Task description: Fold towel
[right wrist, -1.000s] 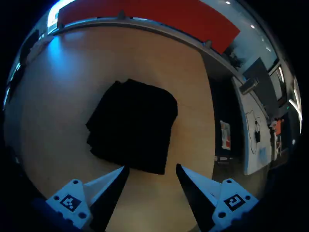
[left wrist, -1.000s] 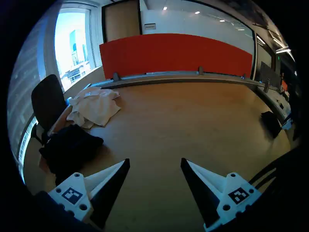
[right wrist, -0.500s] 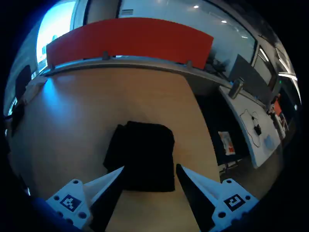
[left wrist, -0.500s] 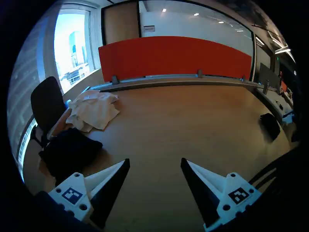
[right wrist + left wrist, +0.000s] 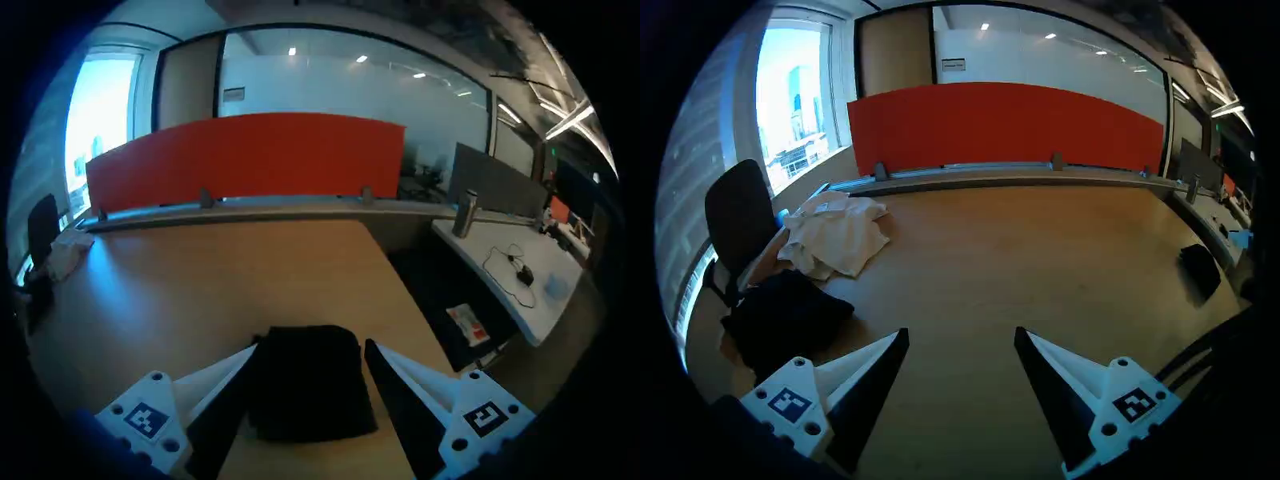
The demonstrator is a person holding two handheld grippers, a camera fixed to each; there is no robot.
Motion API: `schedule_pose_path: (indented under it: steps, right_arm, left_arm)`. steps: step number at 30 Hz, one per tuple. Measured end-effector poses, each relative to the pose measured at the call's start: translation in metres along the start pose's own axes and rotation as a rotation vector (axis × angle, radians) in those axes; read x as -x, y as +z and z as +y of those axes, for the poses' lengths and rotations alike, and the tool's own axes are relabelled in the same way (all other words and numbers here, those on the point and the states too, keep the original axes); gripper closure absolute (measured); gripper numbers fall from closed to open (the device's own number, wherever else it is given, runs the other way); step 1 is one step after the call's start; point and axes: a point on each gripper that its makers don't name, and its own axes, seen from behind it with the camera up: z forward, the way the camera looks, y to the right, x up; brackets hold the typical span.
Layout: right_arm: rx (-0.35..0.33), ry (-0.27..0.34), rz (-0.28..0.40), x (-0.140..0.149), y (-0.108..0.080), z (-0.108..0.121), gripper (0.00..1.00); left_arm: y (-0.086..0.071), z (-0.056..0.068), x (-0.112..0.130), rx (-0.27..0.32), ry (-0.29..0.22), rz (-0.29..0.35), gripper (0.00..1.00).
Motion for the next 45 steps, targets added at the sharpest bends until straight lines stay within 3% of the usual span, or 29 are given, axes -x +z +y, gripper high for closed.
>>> schedule_pose_path:
  steps: [6, 20, 33, 45]
  right_arm:
    - [-0.015, 0.017, 0.09, -0.023, -0.002, -0.012, 0.07]
    - [-0.036, 0.015, 0.203, -0.068, -0.009, -0.051, 0.07]
    - [-0.112, -0.005, 0.312, -0.12, -0.018, -0.132, 0.07]
    - [-0.179, -0.001, 0.374, -0.147, -0.022, -0.209, 0.07]
  left_arm:
    - [0.002, -0.001, -0.009, 0.001, -0.011, 0.027, 0.02]
    - [0.005, -0.01, -0.046, -0.005, -0.021, 0.127, 0.02]
    - [0.008, -0.013, -0.083, 0.003, -0.007, 0.22, 0.02]
    - [0.007, -0.016, -0.108, 0.007, -0.007, 0.29, 0.02]
